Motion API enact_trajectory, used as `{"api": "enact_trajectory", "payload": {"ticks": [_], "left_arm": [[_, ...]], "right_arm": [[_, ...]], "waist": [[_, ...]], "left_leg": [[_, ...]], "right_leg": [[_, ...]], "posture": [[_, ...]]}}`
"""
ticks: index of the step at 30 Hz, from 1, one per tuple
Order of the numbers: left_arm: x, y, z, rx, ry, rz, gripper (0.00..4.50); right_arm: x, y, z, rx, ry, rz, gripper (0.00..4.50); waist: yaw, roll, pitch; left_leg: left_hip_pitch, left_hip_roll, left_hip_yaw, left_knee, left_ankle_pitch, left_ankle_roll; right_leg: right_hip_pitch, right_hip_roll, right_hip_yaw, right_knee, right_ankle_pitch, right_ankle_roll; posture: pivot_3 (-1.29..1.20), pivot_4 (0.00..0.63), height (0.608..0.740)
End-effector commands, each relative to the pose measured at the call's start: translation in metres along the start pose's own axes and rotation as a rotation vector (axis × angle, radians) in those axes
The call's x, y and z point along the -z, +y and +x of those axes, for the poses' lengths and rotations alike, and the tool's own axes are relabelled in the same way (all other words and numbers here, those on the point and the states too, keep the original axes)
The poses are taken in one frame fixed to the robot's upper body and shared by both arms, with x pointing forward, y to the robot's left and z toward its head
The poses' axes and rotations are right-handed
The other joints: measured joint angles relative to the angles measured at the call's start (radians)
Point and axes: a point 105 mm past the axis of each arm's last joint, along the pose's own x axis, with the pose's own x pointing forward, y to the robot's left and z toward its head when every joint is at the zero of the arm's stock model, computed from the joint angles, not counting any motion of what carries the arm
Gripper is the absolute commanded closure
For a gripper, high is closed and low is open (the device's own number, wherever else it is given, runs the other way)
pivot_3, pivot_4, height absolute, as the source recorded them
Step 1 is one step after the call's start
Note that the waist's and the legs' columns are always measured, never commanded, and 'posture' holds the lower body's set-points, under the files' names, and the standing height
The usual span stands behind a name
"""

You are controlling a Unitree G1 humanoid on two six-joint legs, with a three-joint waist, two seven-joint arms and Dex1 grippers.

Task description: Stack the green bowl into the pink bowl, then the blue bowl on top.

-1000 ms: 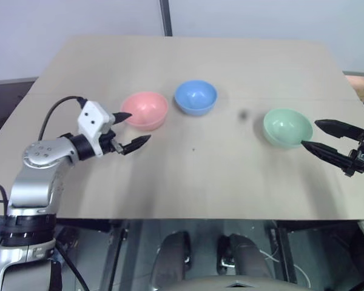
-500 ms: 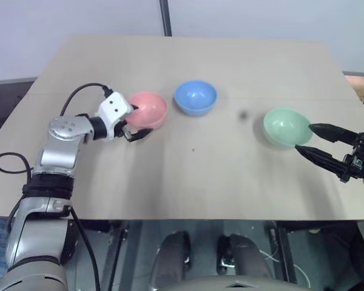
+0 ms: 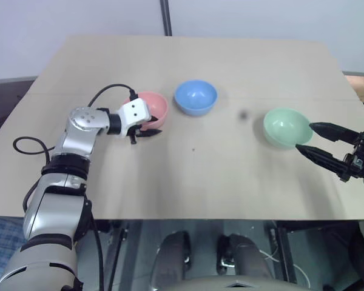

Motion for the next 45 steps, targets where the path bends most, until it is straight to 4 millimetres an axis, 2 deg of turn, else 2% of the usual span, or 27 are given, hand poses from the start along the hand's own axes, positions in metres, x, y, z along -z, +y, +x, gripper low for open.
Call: {"api": "enact_trajectory", "payload": {"ticks": [1, 2, 4, 7, 10, 12, 16, 22, 25, 34, 37, 42, 45], "left_arm": [[-0.010, 0.005, -0.002, 0.010, -0.015, 0.068, 4.24], [-0.015, 0.004, -0.002, 0.032, -0.026, 0.093, 4.44], [-0.028, -0.004, -0.001, 0.103, -0.067, 0.150, 4.44], [-0.046, -0.030, -0.005, 0.314, -0.109, 0.274, 4.44], [-0.064, -0.044, -0.007, 0.426, -0.148, 0.377, 4.44], [-0.081, -0.048, -0.002, 0.449, -0.189, 0.422, 4.44], [-0.100, -0.061, 0.018, 0.507, -0.226, 0.543, 4.44], [-0.113, -0.079, 0.050, 0.617, -0.248, 0.678, 4.44], [-0.116, -0.083, 0.059, 0.653, -0.248, 0.713, 4.44], [-0.120, -0.086, 0.063, 0.661, -0.302, 0.747, 4.44], [-0.123, -0.085, 0.064, 0.622, -0.341, 0.730, 3.43], [-0.129, -0.078, 0.066, 0.522, -0.398, 0.737, 1.42], [-0.131, -0.073, 0.064, 0.482, -0.412, 0.727, 1.42]], "right_arm": [[-0.009, -0.001, -0.004, 0.017, -0.024, -0.048, 1.19], [-0.009, -0.001, -0.004, 0.018, -0.023, -0.047, 1.19], [-0.008, -0.002, -0.004, 0.018, -0.020, -0.045, 1.19], [-0.006, -0.002, -0.002, 0.007, -0.013, -0.045, 1.19], [-0.008, -0.004, 0.001, -0.002, -0.016, -0.051, 1.19], [-0.008, -0.006, 0.002, -0.003, -0.017, -0.053, 1.19], [-0.008, -0.006, 0.006, -0.013, -0.021, -0.055, 1.19], [-0.009, -0.007, 0.010, -0.023, -0.026, -0.059, 1.19], [-0.010, -0.007, 0.011, -0.022, -0.026, -0.062, 1.19], [-0.011, -0.005, 0.009, -0.010, -0.026, -0.066, 1.19], [-0.011, -0.004, 0.010, -0.009, -0.026, -0.064, 1.19], [-0.010, -0.004, 0.011, -0.014, -0.026, -0.061, 1.19], [-0.011, -0.005, 0.012, -0.017, -0.027, -0.062, 1.19]], "waist": [[0.001, 0.000, 0.000], [0.001, 0.000, 0.000], [0.001, 0.000, 0.000], [0.003, 0.000, 0.000], [0.001, 0.000, 0.000], [0.001, 0.000, 0.000], [0.004, 0.000, 0.000], [0.003, 0.000, 0.000], [0.000, 0.000, 0.000], [0.001, 0.000, 0.000], [0.002, 0.000, 0.000], [0.002, 0.000, 0.000], [0.001, 0.000, 0.000]], "left_leg": [[0.000, 0.000, 0.000, 0.000, 0.000, 0.000], [0.000, 0.000, 0.000, 0.000, 0.000, 0.000], [-0.001, 0.000, -0.001, 0.001, 0.000, 0.000], [-0.003, 0.000, -0.003, 0.005, 0.000, 0.000], [-0.004, 0.000, -0.004, 0.007, 0.000, 0.001], [-0.004, 0.000, -0.004, 0.008, 0.000, 0.001], [-0.004, 0.001, -0.004, 0.010, -0.001, 0.001], [-0.004, 0.000, -0.004, 0.012, -0.003, 0.005], [-0.004, 0.000, -0.004, 0.012, -0.003, 0.005], [-0.004, 0.000, -0.004, 0.012, -0.003, 0.005], [-0.004, 0.000, -0.004, 0.012, -0.003, 0.005], [-0.004, 0.000, -0.004, 0.012, -0.003, 0.005], [-0.004, 0.000, -0.004, 0.012, -0.003, 0.005]], "right_leg": [[0.000, 0.000, 0.000, 0.000, 0.000, 0.000], [0.000, 0.000, 0.000, 0.000, 0.000, 0.000], [0.000, 0.000, -0.001, 0.000, 0.000, 0.000], [0.000, 0.000, -0.003, 0.001, 0.000, 0.000], [0.000, 0.000, -0.004, 0.001, 0.000, 0.000], [0.000, 0.000, -0.003, 0.002, 0.000, 0.000], [0.000, 0.000, -0.004, 0.005, 0.000, 0.000], [0.000, 0.001, -0.003, 0.008, 0.000, 0.000], [0.000, 0.002, -0.003, 0.008, 0.000, 0.000], [0.000, 0.001, -0.003, 0.008, 0.000, 0.000], [0.000, 0.000, -0.003, 0.008, 0.000, 0.000], [0.000, 0.000, -0.003, 0.008, 0.000, 0.000], [0.000, 0.000, -0.003, 0.008, 0.000, 0.000]], "posture": [[0.00, 0.150, 0.740], [0.00, 0.150, 0.740], [0.00, 0.150, 0.740], [0.00, 0.150, 0.740], [0.00, 0.150, 0.740], [0.00, 0.150, 0.740], [0.00, 0.150, 0.740], [0.00, 0.150, 0.740], [0.00, 0.150, 0.740], [0.00, 0.150, 0.740], [0.00, 0.150, 0.740], [0.00, 0.150, 0.740], [0.00, 0.150, 0.740]]}}
